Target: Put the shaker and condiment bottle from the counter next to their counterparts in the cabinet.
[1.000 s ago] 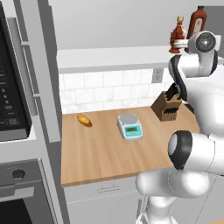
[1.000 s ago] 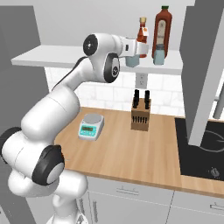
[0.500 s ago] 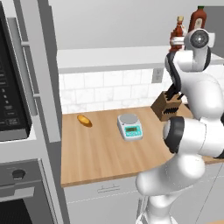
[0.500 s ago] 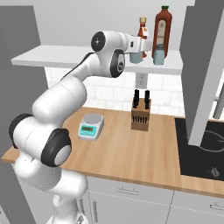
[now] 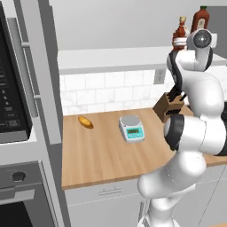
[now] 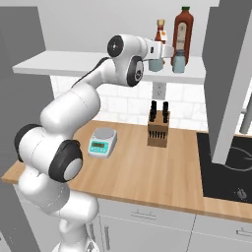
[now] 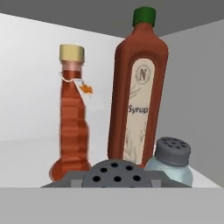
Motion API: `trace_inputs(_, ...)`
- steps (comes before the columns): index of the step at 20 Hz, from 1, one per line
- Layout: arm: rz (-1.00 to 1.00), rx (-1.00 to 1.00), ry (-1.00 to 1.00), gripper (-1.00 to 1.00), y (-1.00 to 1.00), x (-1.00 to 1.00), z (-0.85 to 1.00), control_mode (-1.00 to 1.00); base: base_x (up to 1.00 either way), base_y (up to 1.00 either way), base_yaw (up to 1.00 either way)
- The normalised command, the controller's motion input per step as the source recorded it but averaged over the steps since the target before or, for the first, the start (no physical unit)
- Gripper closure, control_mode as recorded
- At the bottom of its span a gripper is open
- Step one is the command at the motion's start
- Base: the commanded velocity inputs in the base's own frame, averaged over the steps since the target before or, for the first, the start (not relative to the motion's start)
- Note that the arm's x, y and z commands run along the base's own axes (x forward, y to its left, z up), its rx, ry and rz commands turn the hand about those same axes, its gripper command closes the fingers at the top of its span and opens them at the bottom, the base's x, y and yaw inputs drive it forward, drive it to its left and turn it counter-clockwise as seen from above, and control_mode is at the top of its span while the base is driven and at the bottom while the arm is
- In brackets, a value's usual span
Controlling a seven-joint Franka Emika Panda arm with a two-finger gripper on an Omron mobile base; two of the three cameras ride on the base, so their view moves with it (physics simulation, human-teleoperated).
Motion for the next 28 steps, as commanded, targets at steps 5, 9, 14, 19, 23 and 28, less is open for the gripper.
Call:
trace_inputs(5,0.0,0.0,0.0,1.0,0.0,0.17,-0.13,-1.0,0.0,0.0,0.0)
trace_inputs(9,0.0,0.0,0.0,1.0,0.0,0.24,-0.04,-1.0,0.0,0.0,0.0)
trace_inputs(14,0.0,-0.02,0.0,1.0,-0.1,0.46,-0.27,-1.0,0.0,0.0,0.0)
trace_inputs(19,0.0,-0.01,0.0,1.0,-0.06,0.28,-0.09,-1.0,0.0,0.0,0.0)
trace_inputs(23,0.0,0.0,0.0,1.0,-0.3,0.23,-0.11,-1.0,0.0,0.0,0.0)
trace_inputs(28,0.0,0.0,0.01,1.0,-0.52,0.3,-0.18,-1.0,0.0,0.0,0.0)
